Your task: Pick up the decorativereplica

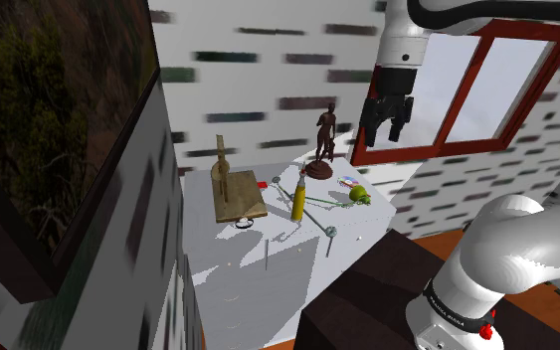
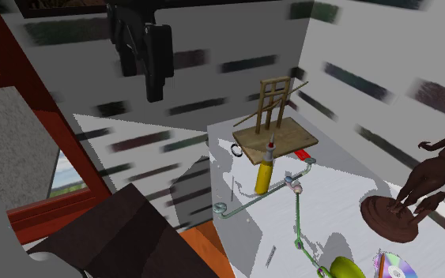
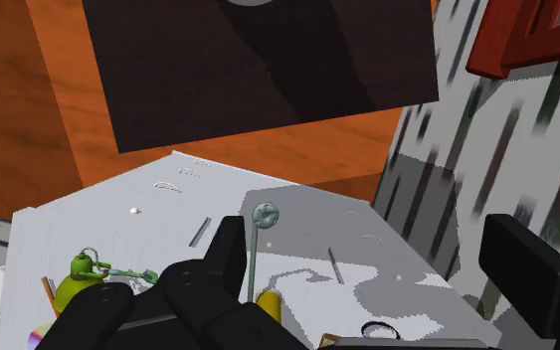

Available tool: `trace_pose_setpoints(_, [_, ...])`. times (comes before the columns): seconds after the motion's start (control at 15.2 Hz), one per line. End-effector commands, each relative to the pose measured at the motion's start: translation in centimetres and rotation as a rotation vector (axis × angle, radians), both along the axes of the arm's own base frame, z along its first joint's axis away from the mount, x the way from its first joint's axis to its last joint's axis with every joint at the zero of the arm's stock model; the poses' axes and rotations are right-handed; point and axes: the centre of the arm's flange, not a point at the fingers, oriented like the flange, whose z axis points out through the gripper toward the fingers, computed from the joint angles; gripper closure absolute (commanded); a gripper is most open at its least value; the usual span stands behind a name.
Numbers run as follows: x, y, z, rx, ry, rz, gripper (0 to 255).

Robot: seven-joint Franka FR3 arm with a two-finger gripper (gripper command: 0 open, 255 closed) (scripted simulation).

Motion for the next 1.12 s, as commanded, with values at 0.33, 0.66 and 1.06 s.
trace_pose_setpoints(0.33, [4.6, -1.8, -4.1, 0.005, -0.017, 0.004, 0])
trace_pose_setpoints(0.66, [9.3, -3.5, -8.1, 0.010, -0.035, 0.008, 0])
trace_pose_setpoints(1.06, [15.1, -5.5, -12.8, 0.016, -0.055, 0.013, 0])
